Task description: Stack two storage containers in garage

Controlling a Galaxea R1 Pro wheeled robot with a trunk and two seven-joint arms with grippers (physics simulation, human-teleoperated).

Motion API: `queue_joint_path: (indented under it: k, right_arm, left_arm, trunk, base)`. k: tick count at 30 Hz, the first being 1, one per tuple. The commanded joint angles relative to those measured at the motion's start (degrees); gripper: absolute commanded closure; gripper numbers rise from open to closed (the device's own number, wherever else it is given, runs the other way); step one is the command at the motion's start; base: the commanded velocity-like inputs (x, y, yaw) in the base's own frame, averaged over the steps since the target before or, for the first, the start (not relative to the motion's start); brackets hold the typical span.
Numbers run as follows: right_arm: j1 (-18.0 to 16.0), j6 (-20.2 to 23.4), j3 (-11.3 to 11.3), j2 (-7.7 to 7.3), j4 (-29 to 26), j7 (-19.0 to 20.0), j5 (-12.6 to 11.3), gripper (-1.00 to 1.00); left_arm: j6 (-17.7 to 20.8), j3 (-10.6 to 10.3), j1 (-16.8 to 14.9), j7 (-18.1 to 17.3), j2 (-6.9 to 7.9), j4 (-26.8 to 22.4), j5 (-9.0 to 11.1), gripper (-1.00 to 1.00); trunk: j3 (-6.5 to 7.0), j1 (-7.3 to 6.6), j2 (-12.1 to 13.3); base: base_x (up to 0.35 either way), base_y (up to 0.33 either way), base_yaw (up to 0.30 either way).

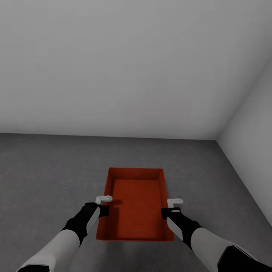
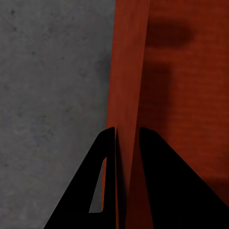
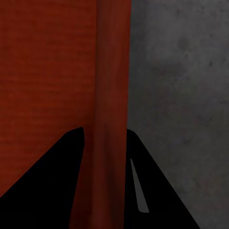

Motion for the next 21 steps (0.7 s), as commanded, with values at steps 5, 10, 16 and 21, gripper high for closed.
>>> queue_joint_path:
  k: [5, 10, 16, 21]
  right_arm:
    - [-0.1, 0.4, -0.7, -0.08, -0.2, -3.2, 1.5, 1.0]
    - [-0.1, 0.4, -0.7, -0.08, -0.2, -3.1, 1.5, 1.0]
    - [-0.1, 0.4, -0.7, 0.0, -0.2, -3.1, 1.5, 1.0]
    - [-0.1, 0.5, -0.7, 0.0, -0.2, -3.1, 1.5, 1.0]
  left_arm:
    - [0.3, -0.7, 0.0, 0.6, -0.02, 0.1, 2.7, 1.0]
    - [0.3, -0.7, 0.0, 0.6, -0.02, 0.1, 2.7, 1.0]
    - [0.3, -0.7, 0.0, 0.6, 0.04, 0.1, 2.7, 1.0]
    - [0.3, -0.7, 0.0, 0.6, 0.07, 0.1, 2.7, 1.0]
  trunk:
    - [-0.04, -0.01, 0.0]
    - [-0.04, -0.01, 0.0]
    - [-0.04, -0.01, 0.0]
    - [-0.04, -0.01, 0.0]
  base:
    - [0.0, 0.0, 0.0]
    - [0.0, 0.0, 0.0]
    - [0.0, 0.0, 0.0]
    - [0.0, 0.0, 0.0]
